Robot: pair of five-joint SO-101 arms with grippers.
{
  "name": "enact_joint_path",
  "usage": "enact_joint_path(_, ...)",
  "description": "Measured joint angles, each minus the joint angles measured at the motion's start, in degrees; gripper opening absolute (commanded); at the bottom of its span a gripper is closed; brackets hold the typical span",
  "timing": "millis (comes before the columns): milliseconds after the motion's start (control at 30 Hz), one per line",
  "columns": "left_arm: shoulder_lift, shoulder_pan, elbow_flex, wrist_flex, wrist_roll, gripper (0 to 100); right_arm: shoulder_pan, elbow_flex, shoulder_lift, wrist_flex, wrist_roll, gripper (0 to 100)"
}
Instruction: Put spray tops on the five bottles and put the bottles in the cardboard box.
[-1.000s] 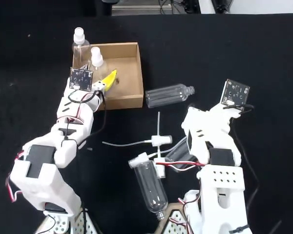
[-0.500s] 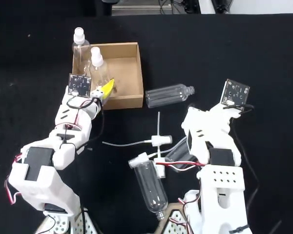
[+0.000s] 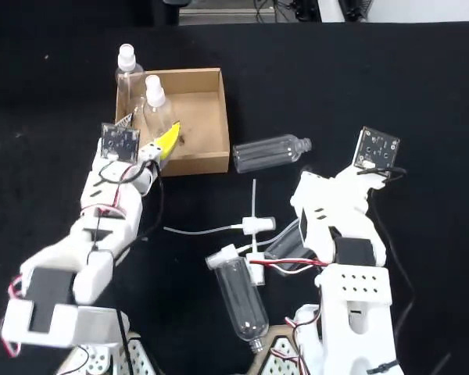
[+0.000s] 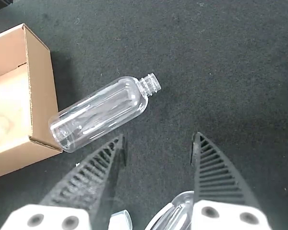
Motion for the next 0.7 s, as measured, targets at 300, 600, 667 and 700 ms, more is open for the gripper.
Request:
enact_joint_path(300,-18.0,-4.5,-2.0,31.9,0.0,31,0.0,0.0,0.0,0.0,0.0,20.1)
enact_joint_path(600,-30.3,-12.2,-8.8,71.9,0.0,31,0.0,0.0,0.0,0.0,0.0,20.1)
enact_joint_path(667,-31.0,-11.9,-9.0,71.9,0.8,31,0.0,0.0,0.0,0.0,0.0,20.1)
enact_joint_path(700,-31.0,-11.9,-9.7,71.9,1.8,31,0.0,0.0,0.0,0.0,0.0,20.1)
